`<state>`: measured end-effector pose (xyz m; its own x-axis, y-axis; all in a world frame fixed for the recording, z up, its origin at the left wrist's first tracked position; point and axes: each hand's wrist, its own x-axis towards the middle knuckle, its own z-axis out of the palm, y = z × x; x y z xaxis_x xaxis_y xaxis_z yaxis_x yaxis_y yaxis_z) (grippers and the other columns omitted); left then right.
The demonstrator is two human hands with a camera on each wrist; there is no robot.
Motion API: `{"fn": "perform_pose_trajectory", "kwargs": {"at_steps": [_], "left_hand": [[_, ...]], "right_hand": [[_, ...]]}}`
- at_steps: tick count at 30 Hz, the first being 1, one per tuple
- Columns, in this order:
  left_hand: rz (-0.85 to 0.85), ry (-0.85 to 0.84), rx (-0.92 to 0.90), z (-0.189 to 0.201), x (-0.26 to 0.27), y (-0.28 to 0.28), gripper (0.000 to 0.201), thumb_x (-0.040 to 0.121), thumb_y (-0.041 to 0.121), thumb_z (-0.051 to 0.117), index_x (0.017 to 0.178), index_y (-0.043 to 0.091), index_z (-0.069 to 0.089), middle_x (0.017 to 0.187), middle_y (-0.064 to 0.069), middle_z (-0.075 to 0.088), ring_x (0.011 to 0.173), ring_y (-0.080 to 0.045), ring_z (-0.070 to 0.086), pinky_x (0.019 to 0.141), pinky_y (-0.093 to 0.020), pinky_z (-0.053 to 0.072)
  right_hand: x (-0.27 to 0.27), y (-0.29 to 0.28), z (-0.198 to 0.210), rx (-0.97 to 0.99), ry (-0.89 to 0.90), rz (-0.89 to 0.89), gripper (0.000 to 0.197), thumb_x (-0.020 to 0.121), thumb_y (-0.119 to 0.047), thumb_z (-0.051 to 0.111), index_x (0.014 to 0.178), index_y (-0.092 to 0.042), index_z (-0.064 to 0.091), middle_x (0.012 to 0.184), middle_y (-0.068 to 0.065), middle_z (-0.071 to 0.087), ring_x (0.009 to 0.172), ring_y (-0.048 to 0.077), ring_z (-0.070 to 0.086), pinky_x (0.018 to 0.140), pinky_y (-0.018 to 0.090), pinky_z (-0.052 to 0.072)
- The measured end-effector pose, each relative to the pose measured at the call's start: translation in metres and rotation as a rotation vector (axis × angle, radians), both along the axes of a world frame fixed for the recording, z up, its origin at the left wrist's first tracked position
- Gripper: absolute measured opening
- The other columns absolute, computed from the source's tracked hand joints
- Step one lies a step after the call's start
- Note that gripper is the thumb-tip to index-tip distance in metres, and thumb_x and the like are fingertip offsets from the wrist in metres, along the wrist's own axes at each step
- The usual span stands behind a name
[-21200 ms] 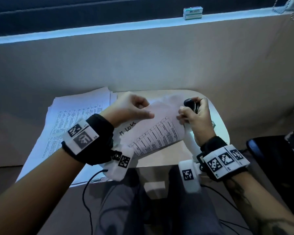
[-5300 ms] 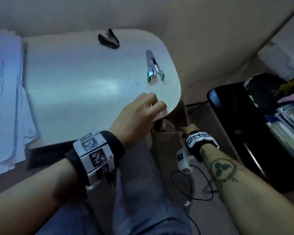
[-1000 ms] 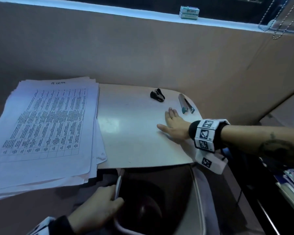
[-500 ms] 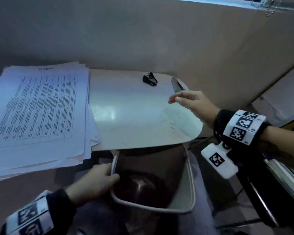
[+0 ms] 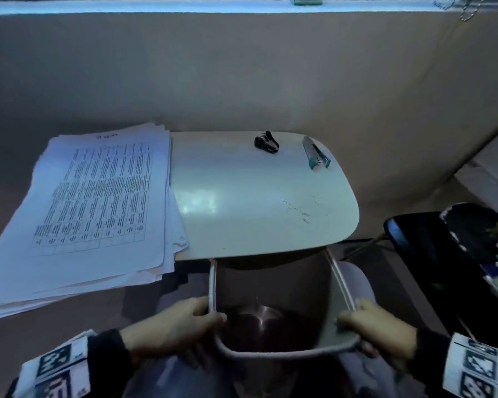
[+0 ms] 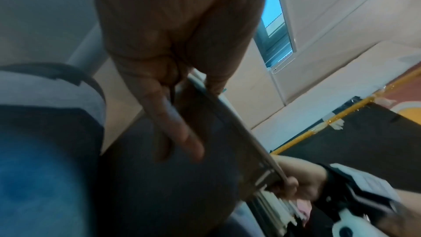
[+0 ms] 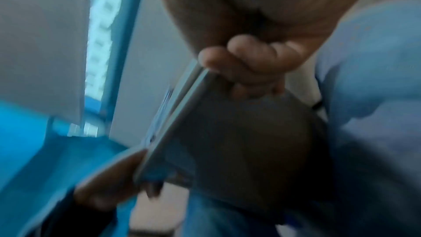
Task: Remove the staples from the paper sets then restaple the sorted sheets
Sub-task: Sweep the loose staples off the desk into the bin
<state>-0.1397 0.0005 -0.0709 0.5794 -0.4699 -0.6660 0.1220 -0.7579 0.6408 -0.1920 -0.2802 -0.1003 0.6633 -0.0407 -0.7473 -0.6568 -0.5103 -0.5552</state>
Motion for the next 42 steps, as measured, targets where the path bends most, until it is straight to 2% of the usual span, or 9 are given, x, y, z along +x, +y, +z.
{"fn": "perform_pose_trajectory", "kwargs": {"at_steps": [2, 5, 9, 14, 18, 31, 36, 39, 42], "left_hand": [[-0.041, 0.055, 0.062, 0.017, 0.008, 0.004, 0.03, 0.095, 0.037, 0.045, 0.083, 0.012, 0.055, 0.069, -0.004, 0.068, 0.052, -0.011, 0.062, 0.047, -0.018, 0.044], [-0.039, -0.192, 0.117, 0.058, 0.041, 0.0, 0.037, 0.092, 0.04, 0.049, 0.072, 0.012, 0.061, 0.067, -0.001, 0.069, 0.055, -0.007, 0.058, 0.049, -0.012, 0.041], [0.089, -0.534, 0.239, 0.068, 0.108, -0.025, 0.035, 0.095, 0.036, 0.047, 0.117, 0.012, 0.058, 0.116, -0.007, 0.062, 0.105, -0.022, 0.058, 0.084, -0.027, 0.045], [0.011, -0.63, 0.56, 0.016, 0.173, -0.05, 0.072, 0.096, 0.051, 0.031, 0.148, 0.006, 0.008, 0.156, -0.016, 0.002, 0.144, -0.032, 0.004, 0.114, -0.042, 0.01], [0.114, -0.582, 0.54, -0.006, 0.197, -0.058, 0.083, 0.091, 0.063, 0.02, 0.148, 0.009, -0.008, 0.156, -0.011, -0.016, 0.142, -0.033, -0.017, 0.115, -0.051, -0.003], [-0.064, -0.58, 0.477, -0.003, 0.2, -0.075, 0.084, 0.091, 0.065, 0.016, 0.147, 0.009, -0.012, 0.155, -0.004, -0.02, 0.142, -0.024, -0.021, 0.114, -0.046, -0.009], [-0.44, -0.641, 0.449, -0.006, 0.166, -0.097, 0.079, 0.088, 0.065, 0.009, 0.146, 0.017, -0.015, 0.153, 0.002, -0.025, 0.14, -0.016, -0.023, 0.109, -0.062, -0.01], [-0.691, -0.661, 0.328, -0.012, 0.142, -0.106, 0.082, 0.084, 0.071, 0.001, 0.145, 0.021, -0.019, 0.152, 0.007, -0.026, 0.137, -0.008, -0.029, 0.108, -0.059, -0.018], [-0.685, -0.678, 0.246, -0.013, 0.153, -0.106, 0.087, 0.077, 0.072, -0.003, 0.146, 0.022, -0.018, 0.153, 0.01, -0.023, 0.137, -0.004, -0.025, 0.107, -0.049, -0.019]], "right_hand": [[0.004, -0.001, 0.001, 0.002, -0.043, -0.067, 0.025, 0.085, 0.005, 0.044, 0.062, -0.005, 0.039, 0.034, 0.005, 0.038, 0.023, 0.011, 0.028, 0.031, 0.012, 0.019], [0.009, -0.001, -0.001, 0.02, -0.051, -0.17, 0.025, 0.084, 0.004, 0.046, 0.063, -0.007, 0.039, 0.034, 0.003, 0.038, 0.024, 0.011, 0.029, 0.033, 0.011, 0.019], [0.014, 0.003, -0.002, 0.069, -0.061, -0.125, 0.027, 0.086, 0.006, 0.043, 0.06, -0.003, 0.039, 0.029, 0.003, 0.037, 0.022, 0.01, 0.026, 0.032, 0.01, 0.018], [0.018, 0.003, 0.004, 0.125, -0.061, -0.124, 0.028, 0.084, 0.01, 0.042, 0.059, -0.002, 0.041, 0.035, 0.009, 0.037, 0.023, 0.012, 0.026, 0.033, 0.01, 0.018], [0.027, 0.002, 0.004, 0.142, -0.031, -0.169, 0.013, 0.085, 0.007, 0.044, 0.077, -0.003, 0.042, 0.039, 0.008, 0.039, 0.025, 0.012, 0.03, 0.033, 0.012, 0.02], [0.041, 0.005, -0.012, 0.174, -0.067, -0.188, 0.016, 0.086, 0.006, 0.043, 0.076, -0.006, 0.039, 0.048, 0.007, 0.037, 0.029, 0.013, 0.03, 0.034, 0.015, 0.021], [0.041, 0.001, -0.013, 0.198, -0.068, -0.188, 0.013, 0.086, 0.004, 0.043, 0.077, -0.005, 0.04, 0.052, 0.01, 0.039, 0.029, 0.012, 0.032, 0.033, 0.015, 0.022], [0.038, -0.002, -0.014, 0.194, -0.07, -0.193, 0.012, 0.087, 0.003, 0.043, 0.08, -0.006, 0.039, 0.056, 0.01, 0.04, 0.029, 0.011, 0.034, 0.032, 0.016, 0.023], [0.037, -0.005, -0.014, 0.197, -0.076, -0.208, 0.01, 0.087, 0.004, 0.042, 0.081, -0.004, 0.039, 0.054, 0.01, 0.04, 0.027, 0.011, 0.034, 0.032, 0.017, 0.024]]}}
